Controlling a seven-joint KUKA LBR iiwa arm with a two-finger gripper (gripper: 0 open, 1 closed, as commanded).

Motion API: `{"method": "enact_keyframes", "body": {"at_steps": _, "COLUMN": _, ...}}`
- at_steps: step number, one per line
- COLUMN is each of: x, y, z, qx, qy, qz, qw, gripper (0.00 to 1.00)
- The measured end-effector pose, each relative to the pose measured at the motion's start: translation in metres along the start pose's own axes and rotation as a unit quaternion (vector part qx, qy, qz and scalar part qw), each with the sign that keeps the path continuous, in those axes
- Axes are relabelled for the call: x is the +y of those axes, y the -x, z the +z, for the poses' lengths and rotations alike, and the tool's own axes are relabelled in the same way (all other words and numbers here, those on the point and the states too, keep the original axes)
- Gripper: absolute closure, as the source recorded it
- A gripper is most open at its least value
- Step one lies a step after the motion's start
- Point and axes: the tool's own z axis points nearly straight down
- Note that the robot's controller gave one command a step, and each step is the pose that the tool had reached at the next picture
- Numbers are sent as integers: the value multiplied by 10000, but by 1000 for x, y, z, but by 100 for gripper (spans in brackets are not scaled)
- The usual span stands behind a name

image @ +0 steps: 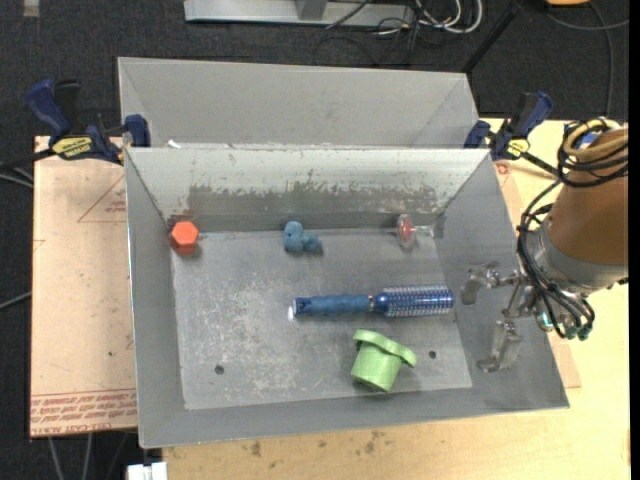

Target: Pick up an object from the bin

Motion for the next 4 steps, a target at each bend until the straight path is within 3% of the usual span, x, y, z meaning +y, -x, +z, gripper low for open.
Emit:
{"method": "enact_keyframes", "body": {"at_steps": 1, "x": 46, "y": 6, "z": 118, "qx": 3, "qy": 10, "qz": 157, "qw": 9999, "gripper": 0}}
{"method": "enact_keyframes", "body": {"at_steps": 2, "x": 136, "y": 28, "z": 142, "qx": -39, "qy": 17, "qz": 429, "qw": 9991, "gripper": 0}}
{"method": "enact_keyframes", "body": {"at_steps": 3, "x": 130, "y": 29, "z": 140, "qx": -42, "qy": -4, "qz": 462, "qw": 9989, "gripper": 100}}
{"method": "enact_keyframes", "body": {"at_steps": 4, "x": 134, "y": 42, "z": 9, "qx": -84, "qy": 0, "qz": 494, "qw": 9987, "gripper": 100}}
